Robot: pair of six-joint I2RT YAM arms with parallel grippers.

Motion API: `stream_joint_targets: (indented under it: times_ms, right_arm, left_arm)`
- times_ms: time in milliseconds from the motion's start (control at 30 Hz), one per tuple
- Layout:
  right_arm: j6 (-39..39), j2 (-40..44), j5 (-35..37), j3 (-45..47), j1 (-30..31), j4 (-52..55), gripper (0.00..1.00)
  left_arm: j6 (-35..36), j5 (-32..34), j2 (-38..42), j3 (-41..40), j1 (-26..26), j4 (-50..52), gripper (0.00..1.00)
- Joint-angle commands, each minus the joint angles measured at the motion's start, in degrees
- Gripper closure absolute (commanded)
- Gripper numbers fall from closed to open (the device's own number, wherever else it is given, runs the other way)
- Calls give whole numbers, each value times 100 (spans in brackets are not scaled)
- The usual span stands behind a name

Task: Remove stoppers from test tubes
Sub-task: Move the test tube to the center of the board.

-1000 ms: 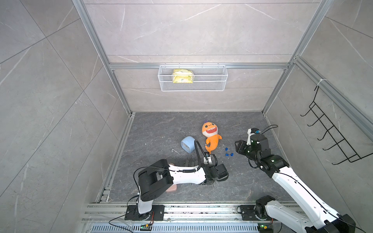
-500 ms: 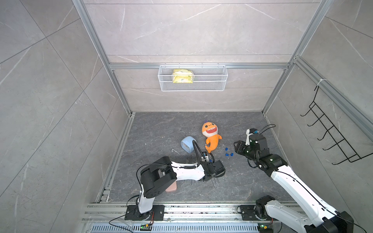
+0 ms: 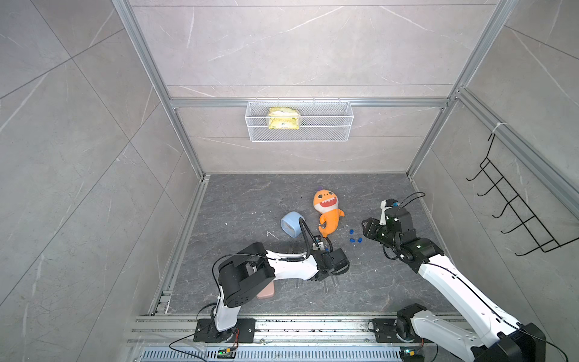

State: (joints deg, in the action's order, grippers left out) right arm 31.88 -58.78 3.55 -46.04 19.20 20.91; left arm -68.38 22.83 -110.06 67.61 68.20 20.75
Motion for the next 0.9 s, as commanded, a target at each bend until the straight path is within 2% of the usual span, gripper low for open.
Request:
stream_joint_targets:
  times_ms: [0, 233, 700, 867]
  right_arm:
    - [-42, -10, -58, 34, -2, -85, 54]
    - [-15, 11, -79, 77, -4, -91, 54]
    - [26, -21, -117, 109, -4, -165, 54]
    - [158, 15, -139, 227, 12, -254, 54]
  left_arm:
    - [123, -135, 82, -99, -22, 281, 80]
    - [306, -37, 193, -51, -21, 973, 80]
    - [443, 47, 346, -38, -21, 1447, 79]
    - [493, -35, 344, -88, -26, 1502, 76]
